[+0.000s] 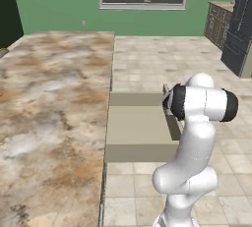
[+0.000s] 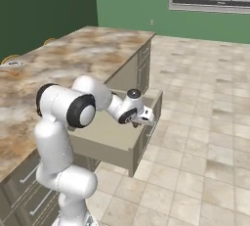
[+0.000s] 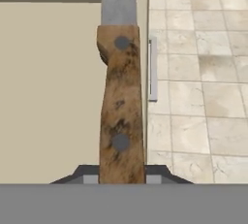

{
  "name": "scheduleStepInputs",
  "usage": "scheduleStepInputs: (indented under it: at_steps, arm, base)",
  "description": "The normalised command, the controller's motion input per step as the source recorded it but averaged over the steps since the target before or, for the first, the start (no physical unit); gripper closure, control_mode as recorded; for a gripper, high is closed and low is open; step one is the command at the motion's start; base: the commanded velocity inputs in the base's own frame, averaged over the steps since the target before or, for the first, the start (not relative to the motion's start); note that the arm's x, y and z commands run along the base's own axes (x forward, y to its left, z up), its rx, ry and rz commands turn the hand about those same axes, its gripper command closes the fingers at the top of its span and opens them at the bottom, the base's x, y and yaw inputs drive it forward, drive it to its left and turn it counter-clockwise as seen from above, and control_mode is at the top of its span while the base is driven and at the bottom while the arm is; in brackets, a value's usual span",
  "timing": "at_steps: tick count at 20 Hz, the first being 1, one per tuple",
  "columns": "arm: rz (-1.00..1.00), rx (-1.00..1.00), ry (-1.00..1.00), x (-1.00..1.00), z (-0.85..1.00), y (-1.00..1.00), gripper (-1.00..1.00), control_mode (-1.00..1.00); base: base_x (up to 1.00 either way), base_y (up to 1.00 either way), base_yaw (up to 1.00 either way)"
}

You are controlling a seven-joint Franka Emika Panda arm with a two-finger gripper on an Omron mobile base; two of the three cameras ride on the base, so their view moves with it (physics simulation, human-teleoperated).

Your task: Pick up the metallic utensils from the counter and place them in the open drawer. Make sure not to pick up any wooden utensils.

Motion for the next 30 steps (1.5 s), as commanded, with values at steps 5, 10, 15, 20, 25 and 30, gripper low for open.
scheduleStepInputs:
  at_steps: [5,10,15,20,25,30]
  arm:
    - [0.02,0.00,-0.26,-0.16,1.00,0.63,1.00,-1.00]
    - [0.04,0.00,-0.19,-0.01,0.78,0.73,1.00,-1.00]
    - [0.03,0.01,0.01,0.04,0.27,0.58,1.00,-1.00]
    - [0.04,0.04,0.09,0.40,-0.01,0.42,1.00,-1.00]
    - [0.02,0.01,0.18,0.75,-0.34,0.28,1.00,-1.00]
    - [0.00,0.00,0.11,0.19,-0.63,0.01,1.00,-1.00]
  base:
    - [0.00,0.00,0.00]
    - [0.00,0.00,0.00]
    - [0.00,0.00,0.00]
    - [0.00,0.00,0.00]
    - [0.00,0.00,0.00]
    - [0.00,0.00,0.00]
